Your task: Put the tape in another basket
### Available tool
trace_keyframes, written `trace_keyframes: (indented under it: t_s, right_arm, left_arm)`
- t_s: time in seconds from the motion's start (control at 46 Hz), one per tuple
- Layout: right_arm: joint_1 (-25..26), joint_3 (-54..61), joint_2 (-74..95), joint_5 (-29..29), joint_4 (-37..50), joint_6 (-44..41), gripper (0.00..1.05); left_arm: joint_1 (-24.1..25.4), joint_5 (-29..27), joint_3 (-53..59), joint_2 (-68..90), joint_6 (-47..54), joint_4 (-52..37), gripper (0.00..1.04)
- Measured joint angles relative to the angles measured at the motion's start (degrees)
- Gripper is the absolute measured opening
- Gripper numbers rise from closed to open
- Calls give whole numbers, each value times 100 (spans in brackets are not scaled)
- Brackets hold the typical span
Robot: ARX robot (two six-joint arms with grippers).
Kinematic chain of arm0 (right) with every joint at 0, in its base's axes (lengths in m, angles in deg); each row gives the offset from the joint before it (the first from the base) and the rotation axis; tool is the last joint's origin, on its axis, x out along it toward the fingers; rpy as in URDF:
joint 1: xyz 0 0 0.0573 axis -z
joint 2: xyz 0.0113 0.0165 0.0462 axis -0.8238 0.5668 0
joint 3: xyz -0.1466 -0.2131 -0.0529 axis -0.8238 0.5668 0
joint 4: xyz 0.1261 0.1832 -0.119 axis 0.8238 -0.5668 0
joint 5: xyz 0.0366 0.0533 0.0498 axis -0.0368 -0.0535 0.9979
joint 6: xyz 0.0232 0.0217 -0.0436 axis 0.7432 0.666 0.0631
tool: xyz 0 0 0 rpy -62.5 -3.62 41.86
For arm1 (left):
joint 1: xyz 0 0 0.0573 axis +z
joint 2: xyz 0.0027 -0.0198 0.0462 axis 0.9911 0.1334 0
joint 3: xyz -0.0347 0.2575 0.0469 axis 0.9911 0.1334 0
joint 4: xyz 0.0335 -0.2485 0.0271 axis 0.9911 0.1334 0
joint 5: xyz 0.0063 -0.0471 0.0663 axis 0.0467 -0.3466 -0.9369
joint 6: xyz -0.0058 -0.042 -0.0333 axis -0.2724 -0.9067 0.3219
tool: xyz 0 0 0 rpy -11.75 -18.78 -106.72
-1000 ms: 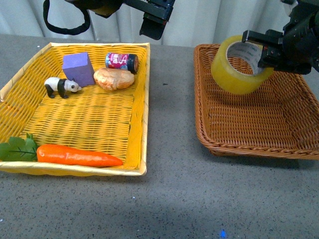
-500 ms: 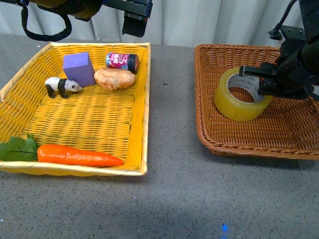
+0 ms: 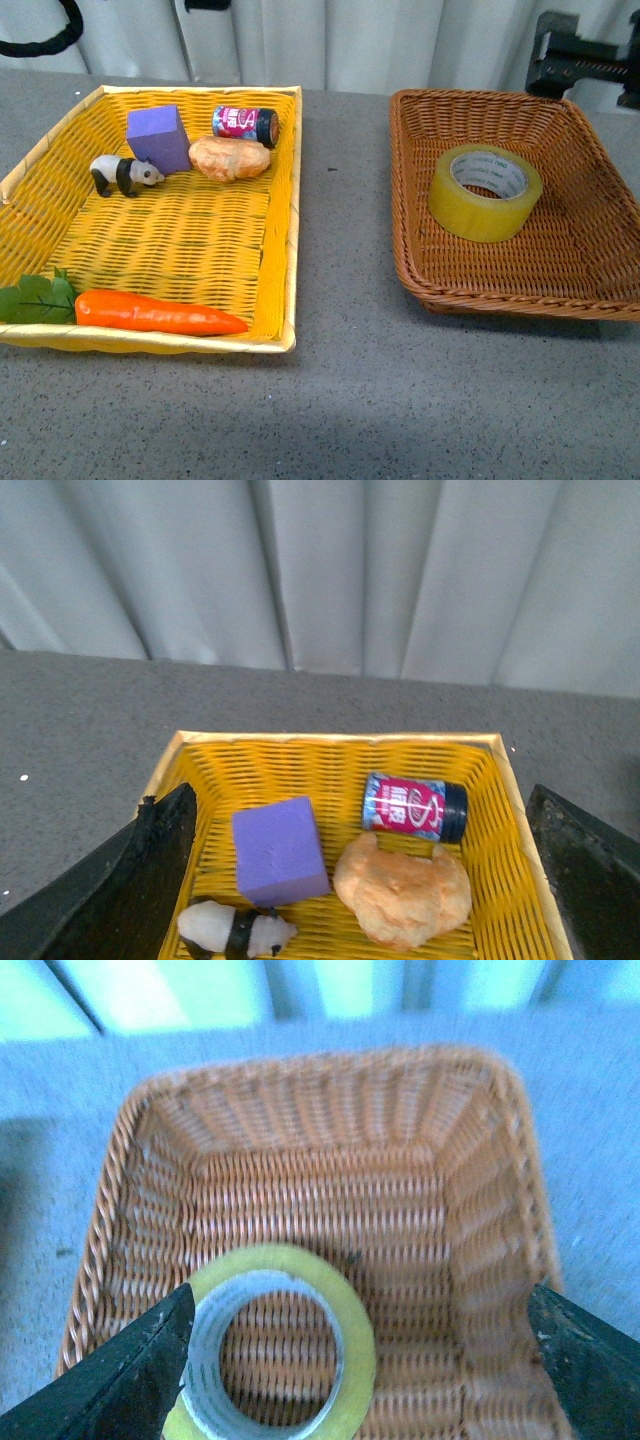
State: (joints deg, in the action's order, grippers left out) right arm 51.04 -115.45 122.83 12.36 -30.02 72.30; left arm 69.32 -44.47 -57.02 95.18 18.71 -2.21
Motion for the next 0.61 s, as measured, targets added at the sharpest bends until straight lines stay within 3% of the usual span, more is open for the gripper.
trace_keyframes:
  t_s: [0.13,0.196,0.239,0.37,0.522,0.565,0.609]
  right_arm:
    - [11,1307,-378,-264,2922,-538,79]
    - [66,2430,-861,-205,4452,-728,64]
    - [118,3032,-1285,-175,4972,-780,55]
    - [413,4284,-2531,66,5152,-852,32]
    - [442,4889,-3154,92,4996,-870,12]
    - [439,5049,-3390,105,4905,-872,2]
    - [439,5178,-3615,103,4813,-887,1]
  left_arm:
    - [190,922,804,-256,46,-1604,82]
    - [299,1165,1628,-739,68,-2367,67]
    - [356,1222,2103,-1117,76,-2518,58]
    - [466,1322,3128,-2072,83,-2614,35]
    - [597,1453,3766,-2590,85,-2677,13]
    - [649,1508,3974,-2767,85,-2680,4]
    - [697,1567,4170,-2955,90,-2680,4]
